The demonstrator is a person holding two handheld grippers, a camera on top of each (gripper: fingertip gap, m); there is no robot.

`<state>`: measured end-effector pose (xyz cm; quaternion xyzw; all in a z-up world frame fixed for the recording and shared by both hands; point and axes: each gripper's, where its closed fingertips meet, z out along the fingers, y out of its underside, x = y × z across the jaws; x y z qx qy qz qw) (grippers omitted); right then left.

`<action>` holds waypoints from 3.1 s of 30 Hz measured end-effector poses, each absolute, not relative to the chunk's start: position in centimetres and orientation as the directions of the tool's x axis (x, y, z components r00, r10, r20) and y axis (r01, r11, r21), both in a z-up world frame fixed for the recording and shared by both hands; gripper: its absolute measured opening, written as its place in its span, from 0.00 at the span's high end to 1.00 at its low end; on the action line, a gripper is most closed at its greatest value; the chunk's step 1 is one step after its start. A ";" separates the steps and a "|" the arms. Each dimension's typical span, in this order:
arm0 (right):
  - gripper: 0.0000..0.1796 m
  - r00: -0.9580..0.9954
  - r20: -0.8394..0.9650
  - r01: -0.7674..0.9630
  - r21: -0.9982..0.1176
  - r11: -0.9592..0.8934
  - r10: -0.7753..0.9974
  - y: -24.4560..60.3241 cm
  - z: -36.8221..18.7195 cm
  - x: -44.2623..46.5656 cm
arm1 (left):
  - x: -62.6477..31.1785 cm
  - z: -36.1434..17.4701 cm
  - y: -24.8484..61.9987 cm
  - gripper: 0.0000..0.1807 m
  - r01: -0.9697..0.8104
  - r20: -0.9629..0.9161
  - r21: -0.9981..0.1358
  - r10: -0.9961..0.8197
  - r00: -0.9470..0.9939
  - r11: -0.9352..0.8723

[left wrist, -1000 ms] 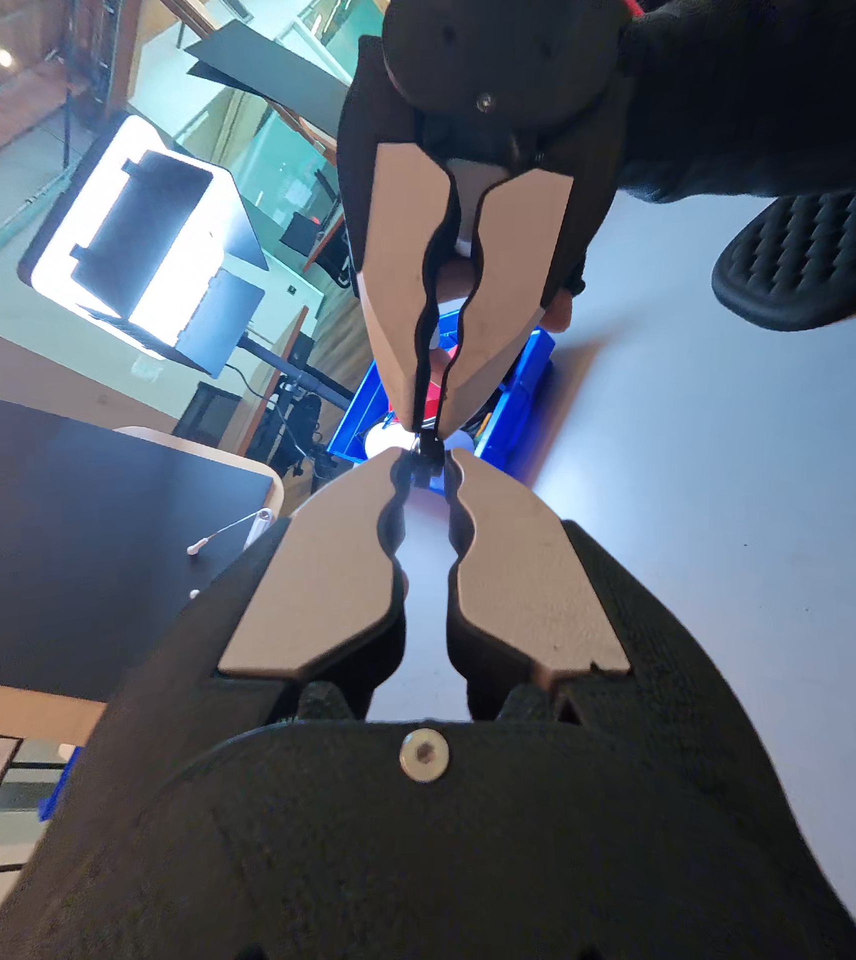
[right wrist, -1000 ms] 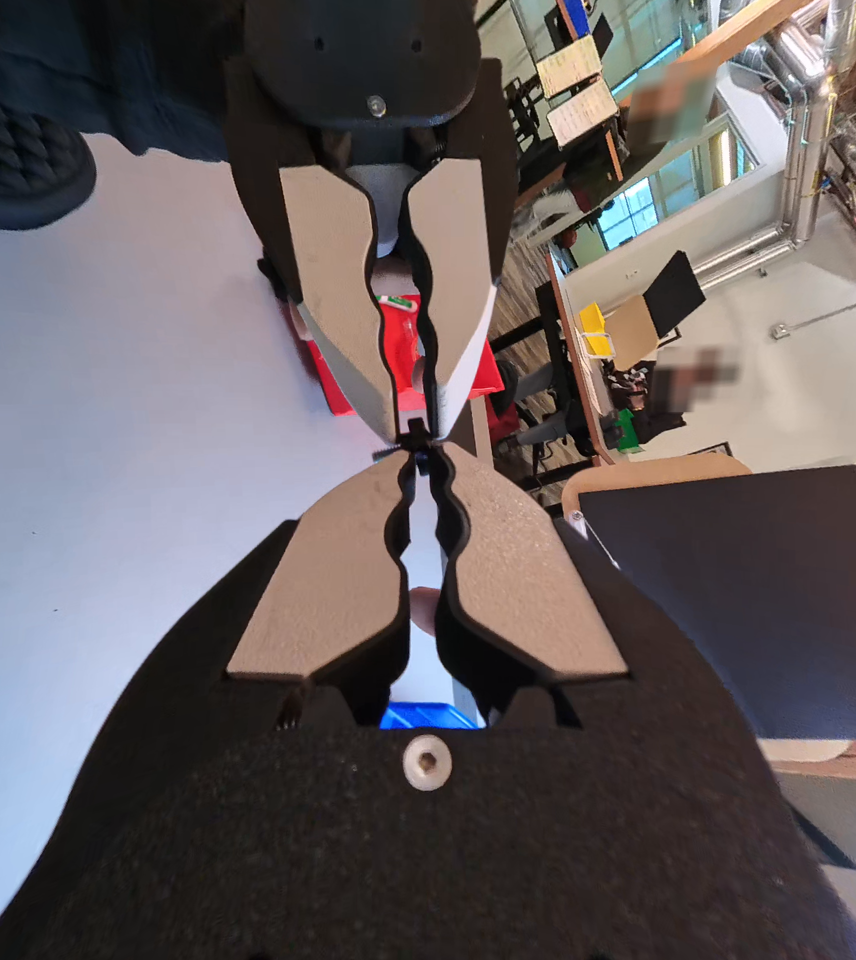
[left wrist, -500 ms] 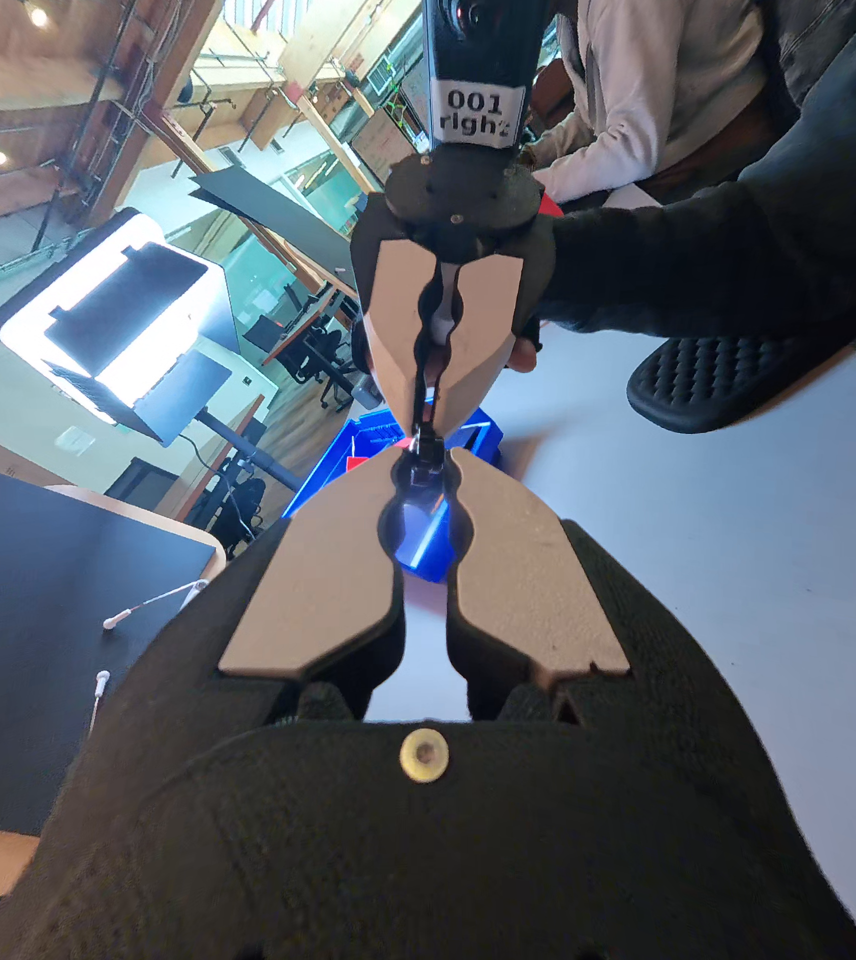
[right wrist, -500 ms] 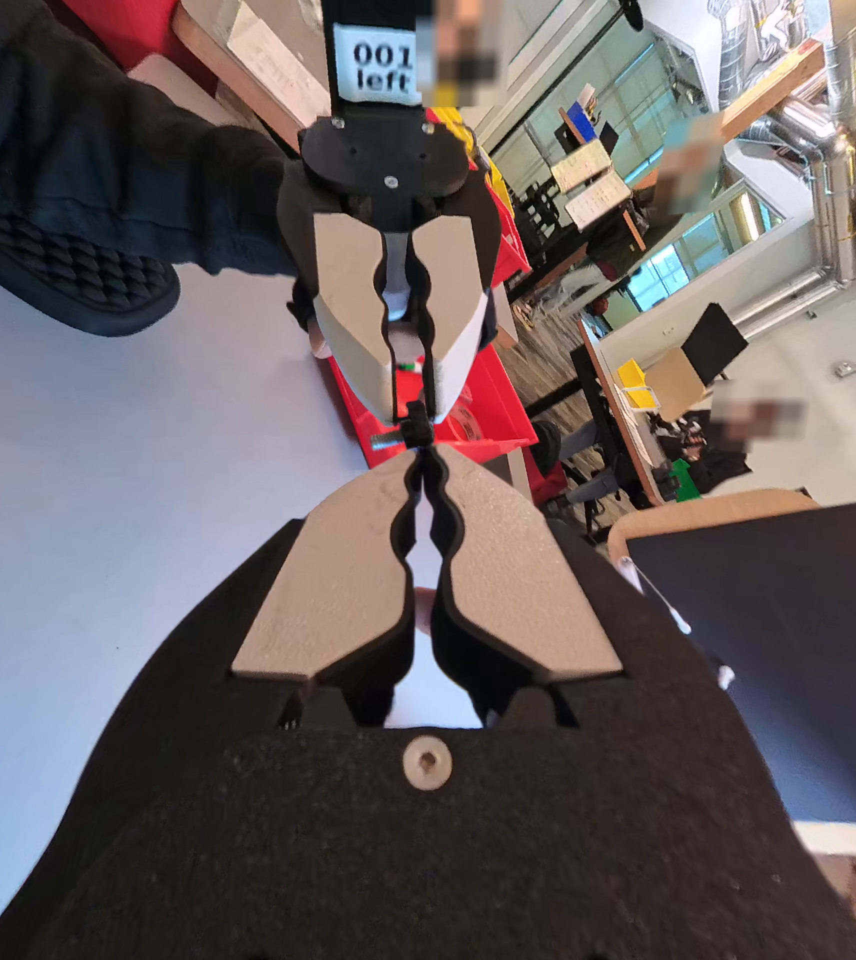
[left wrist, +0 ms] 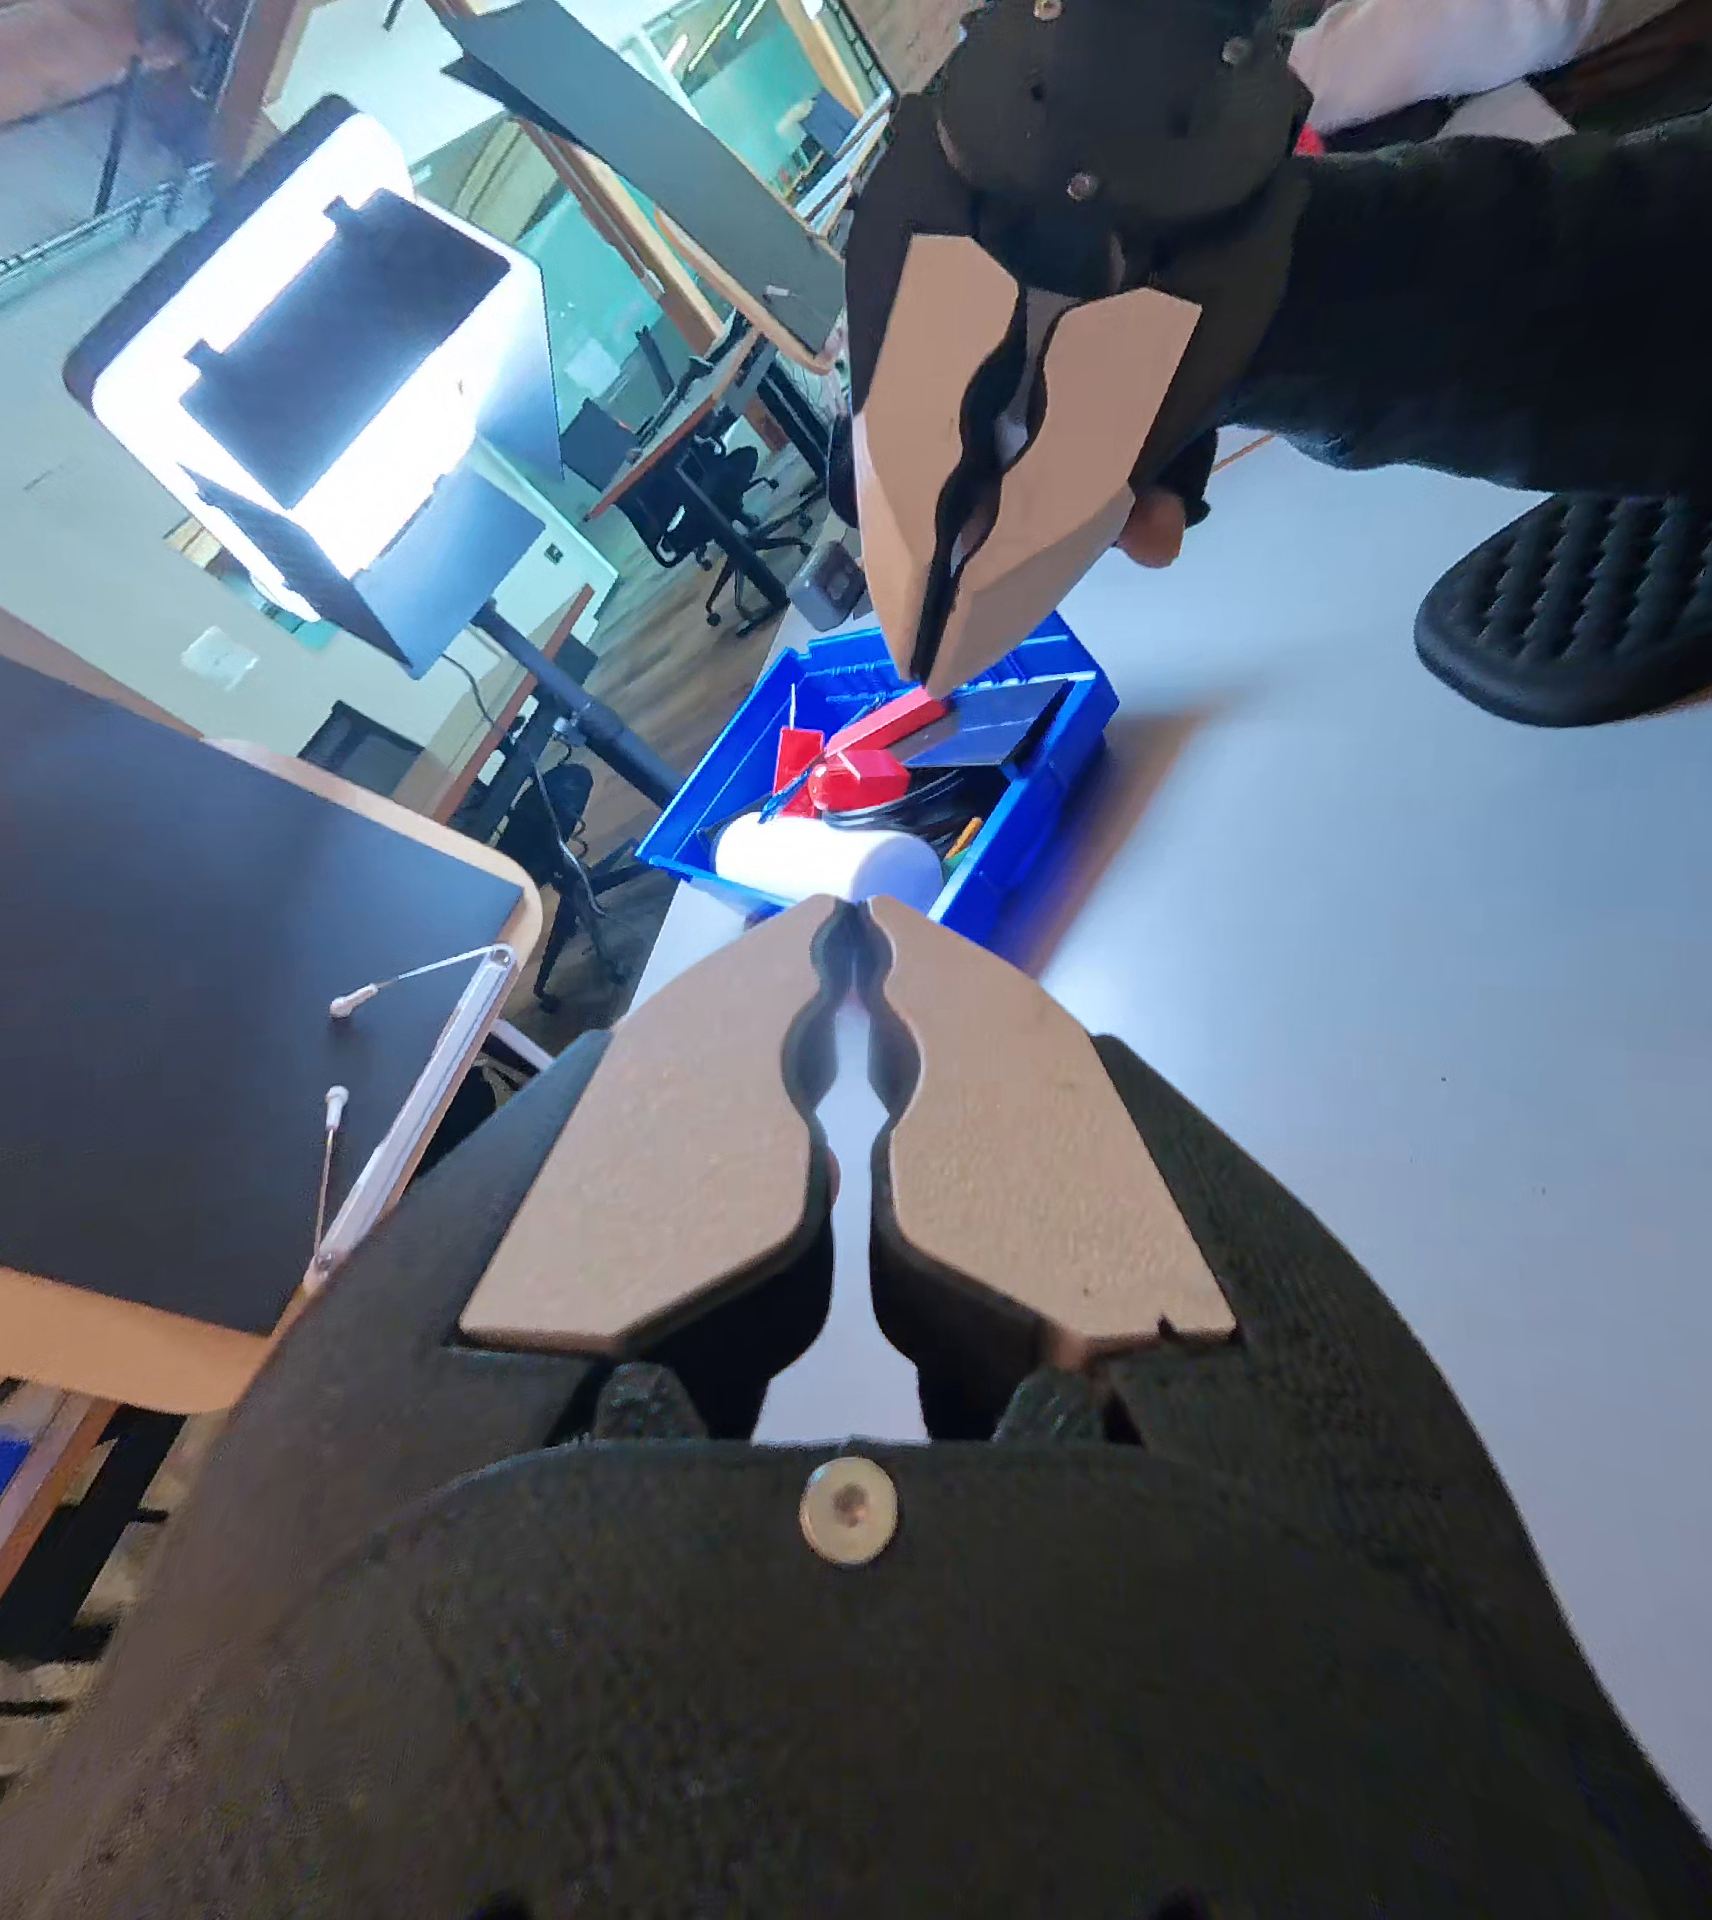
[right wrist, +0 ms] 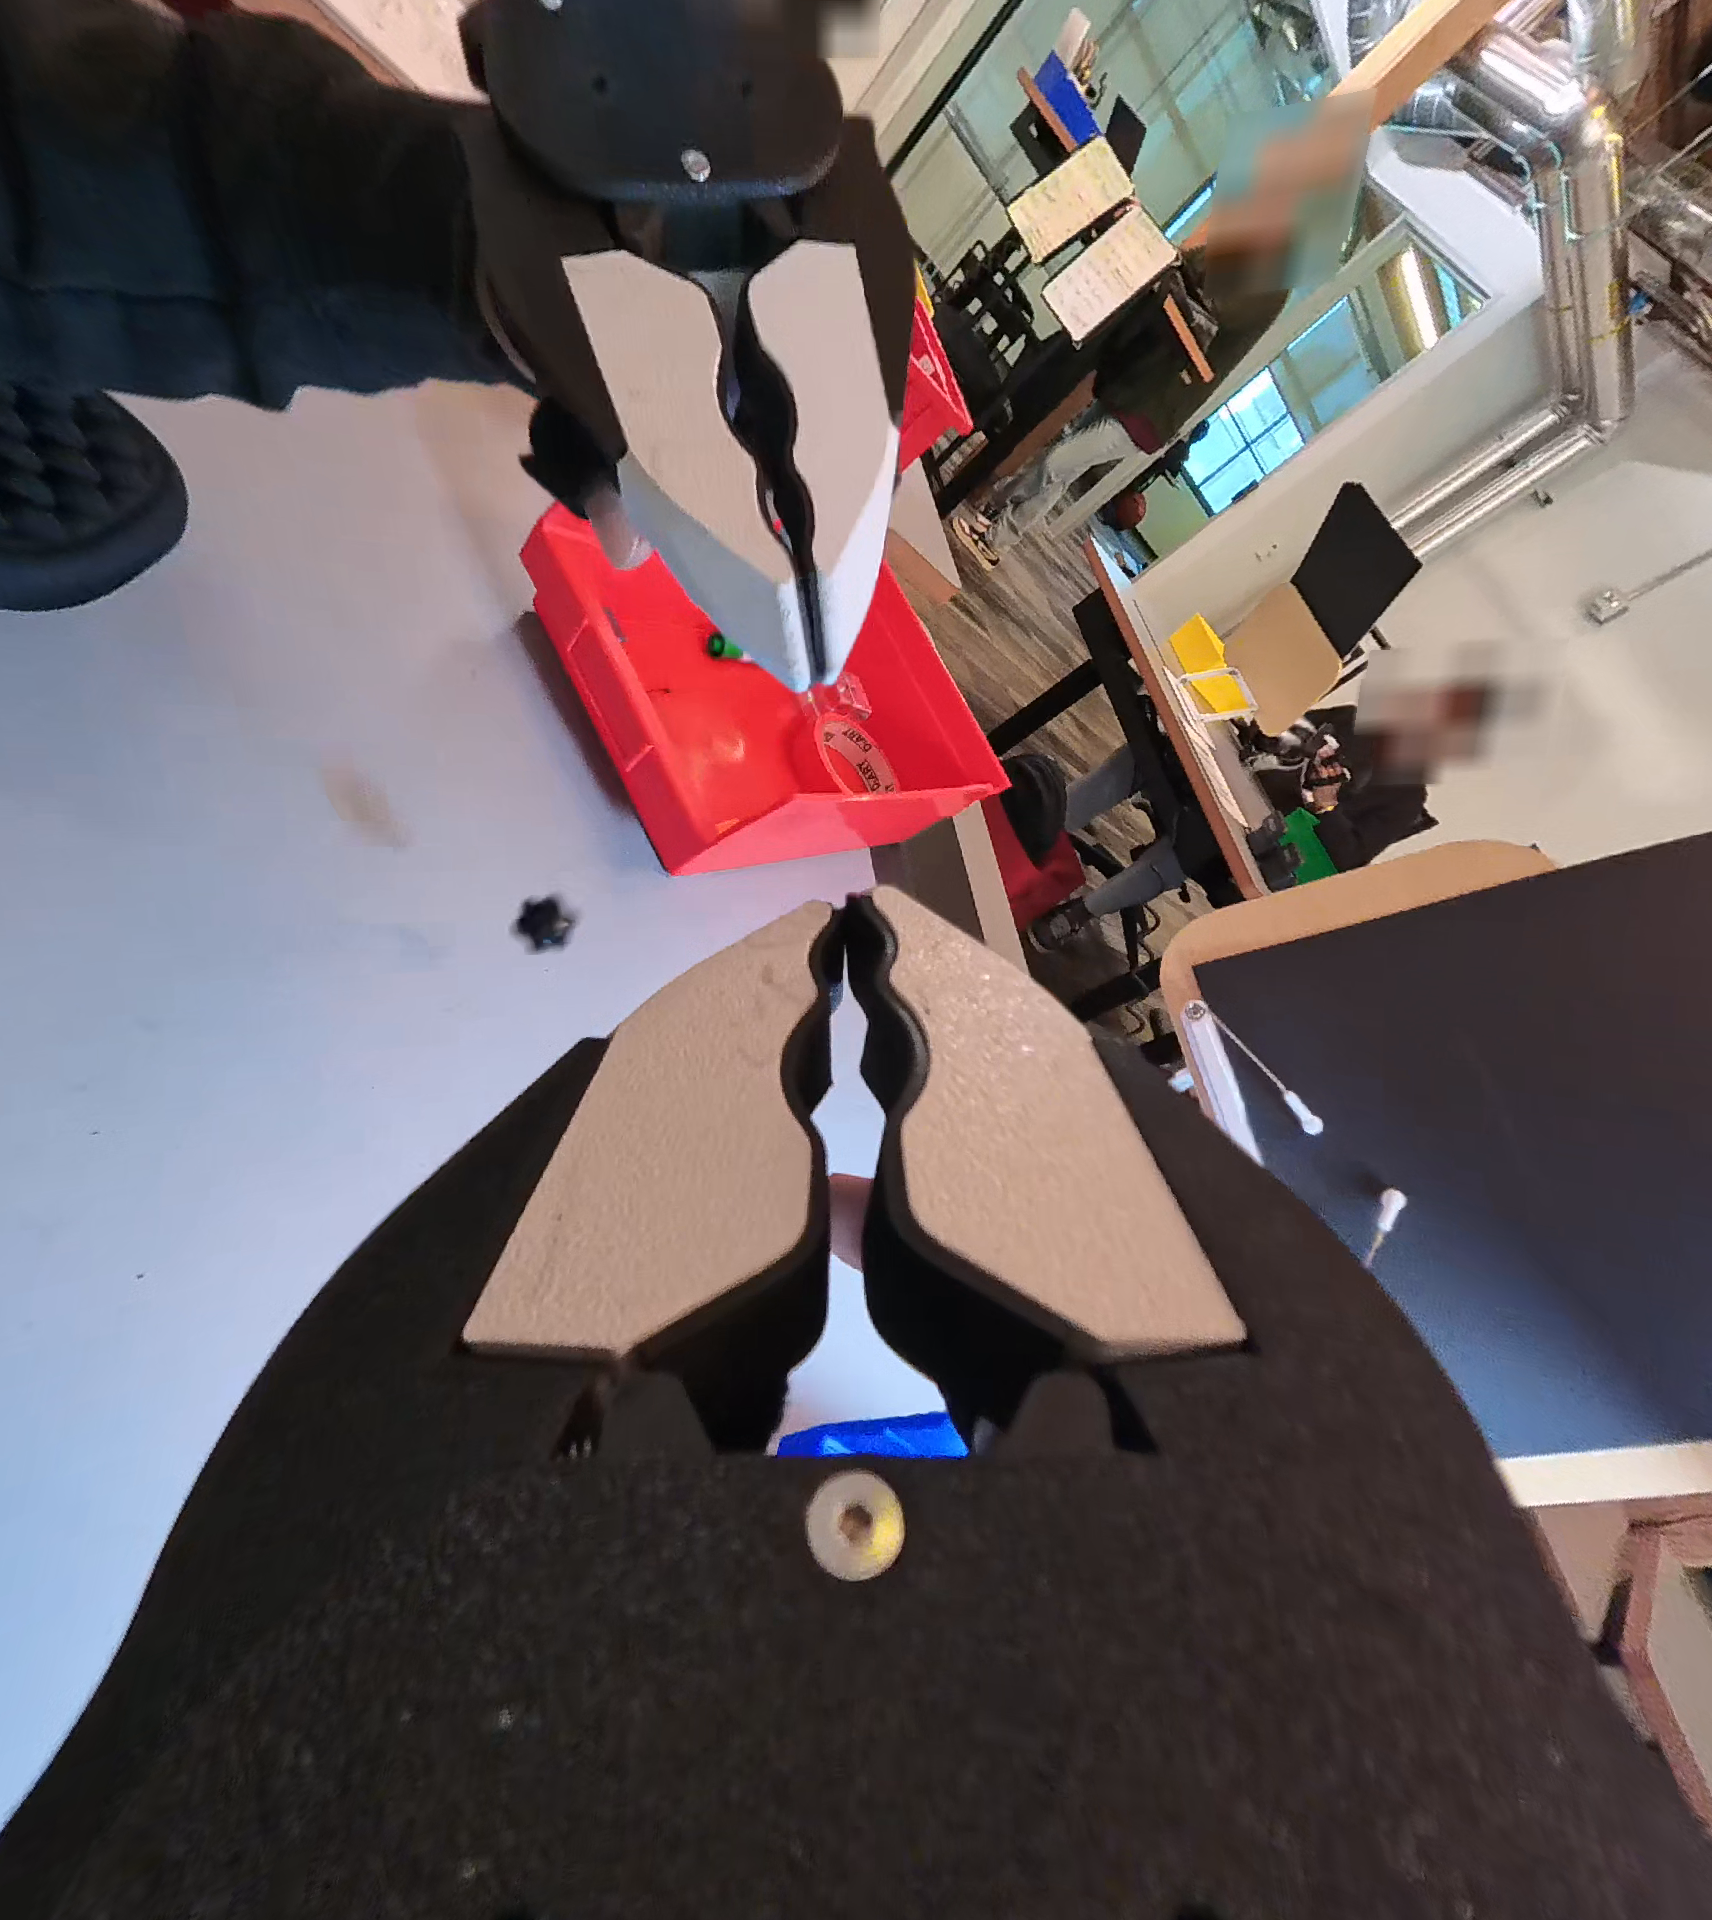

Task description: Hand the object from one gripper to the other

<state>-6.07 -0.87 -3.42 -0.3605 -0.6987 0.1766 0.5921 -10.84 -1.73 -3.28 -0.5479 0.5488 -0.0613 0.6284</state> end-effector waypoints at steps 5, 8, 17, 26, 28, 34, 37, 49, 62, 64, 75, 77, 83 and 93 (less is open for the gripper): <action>1.00 -0.037 0.692 0.341 -0.670 0.660 0.721 0.4 -5.0 -6.7 | -14.2 -5.5 0.2 0.99 -0.636 -0.585 -0.735 -0.693 0.422 0.233; 1.00 -0.026 0.684 0.351 -0.676 0.648 0.729 1.0 -5.3 -6.8 | -17.7 -11.1 1.2 0.95 -0.772 -0.465 -0.635 -0.783 0.413 -0.030; 1.00 0.013 0.689 0.388 -0.671 0.632 0.724 2.6 -5.3 -6.0 | -26.7 -22.8 -1.0 0.83 -0.819 -0.133 -0.178 -0.811 0.569 -0.546; 1.00 0.028 0.692 0.426 -0.662 0.617 0.722 3.9 -5.8 -5.9 | -34.2 -24.1 -7.2 0.82 -0.794 -0.145 0.094 -0.797 0.586 -0.601; 1.00 0.033 0.692 0.429 -0.661 0.615 0.721 4.0 -5.8 -5.8 | -36.0 -24.1 -8.8 0.82 -0.773 -0.143 0.126 -0.782 0.606 -0.622; 1.00 0.044 0.684 0.416 -0.675 0.609 0.728 4.1 -5.4 -5.6 | -39.2 -25.1 -10.8 0.81 -0.750 -0.196 0.107 -0.754 0.628 -0.652; 1.00 0.042 0.686 0.416 -0.673 0.612 0.726 4.0 -5.4 -5.6 | -39.4 -26.1 -11.1 0.81 -0.736 -0.186 0.081 -0.736 0.651 -0.672; 1.00 0.016 0.683 0.328 -0.694 0.641 0.730 1.9 -4.4 -6.3 | -31.0 -20.8 -6.8 0.87 -0.677 -0.225 -0.546 -0.692 0.686 -0.493; 0.91 0.021 0.805 0.100 -0.592 0.800 0.593 -3.8 -1.7 -8.0 | -7.3 -2.6 -3.2 0.87 0.214 0.468 -0.878 -0.863 0.191 -0.428; 0.93 0.012 0.810 0.115 -0.584 0.803 0.587 -3.5 -1.7 -7.4 | -5.9 -2.3 -3.1 0.87 0.228 0.513 -0.846 -0.852 0.106 -0.482; 0.97 -0.176 0.284 0.092 -0.949 0.303 0.943 -2.6 -1.3 -5.6 | -6.9 -2.3 -3.0 0.82 0.123 0.191 -0.979 -0.939 0.285 -0.162; 0.97 -0.219 0.079 0.082 -0.992 0.099 0.973 -2.3 -1.3 -6.0 | -7.1 -2.4 -2.8 0.82 0.030 0.060 -0.998 -0.922 0.381 -0.052; 0.97 -0.363 -0.286 0.093 -0.958 -0.270 0.887 -2.6 -1.6 -7.1 | -6.6 -3.5 -2.7 0.81 -0.142 -0.129 -0.987 -0.877 0.463 0.070; 0.97 -0.350 -0.308 0.072 -0.950 -0.303 0.885 -1.8 -1.7 -7.3 | -6.5 -3.4 -1.8 0.87 -0.117 -0.119 -0.991 -0.841 0.528 0.067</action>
